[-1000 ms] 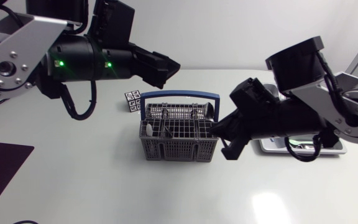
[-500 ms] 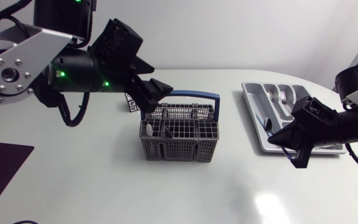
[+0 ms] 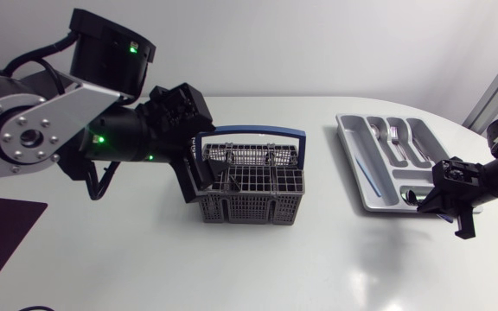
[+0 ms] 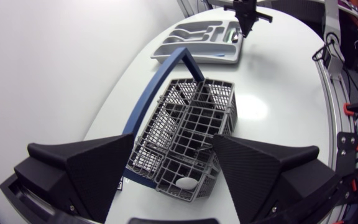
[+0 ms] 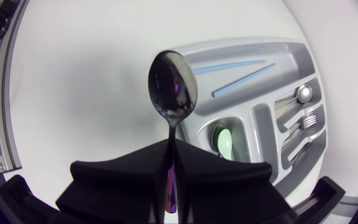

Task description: Transfer all utensils from the basket to the drawer tray.

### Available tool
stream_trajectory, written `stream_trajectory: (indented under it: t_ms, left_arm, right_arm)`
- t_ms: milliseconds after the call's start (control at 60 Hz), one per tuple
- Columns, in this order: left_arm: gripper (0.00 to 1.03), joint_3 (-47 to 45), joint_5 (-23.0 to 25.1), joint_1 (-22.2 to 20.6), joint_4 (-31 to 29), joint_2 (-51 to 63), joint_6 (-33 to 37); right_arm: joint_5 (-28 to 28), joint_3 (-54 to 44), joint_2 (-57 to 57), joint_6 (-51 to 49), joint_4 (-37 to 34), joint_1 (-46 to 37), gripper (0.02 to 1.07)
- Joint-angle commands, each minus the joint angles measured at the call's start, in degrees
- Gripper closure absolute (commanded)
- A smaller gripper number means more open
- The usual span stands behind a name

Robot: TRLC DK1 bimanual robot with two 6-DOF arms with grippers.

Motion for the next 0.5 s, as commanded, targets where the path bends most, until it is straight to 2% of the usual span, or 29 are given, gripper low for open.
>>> stream_trajectory:
  t_ms: [0, 133, 350, 483]
  left_arm:
    - [0.15, -2.4, -0.6, -1.0, -0.8, -1.4, 5.1]
    - [0.15, -4.2, -0.8, -1.8, -1.8, -2.1, 10.3]
    - [0.15, -5.9, -1.7, -2.1, -2.0, -2.3, 15.4]
    - [0.15, -6.4, -1.9, -2.3, -1.8, -2.3, 16.8]
  right_arm:
    - [2.4, 2.1, 3.9, -5.6, 0.9, -0.4, 1.01]
    - [6.7, 2.0, 6.4, -8.3, 8.6, -0.2, 1.01]
    - [12.3, 4.2, 10.1, -9.1, 13.9, 0.3, 1.01]
    - [13.8, 4.3, 11.1, -9.7, 16.4, 0.9, 1.01]
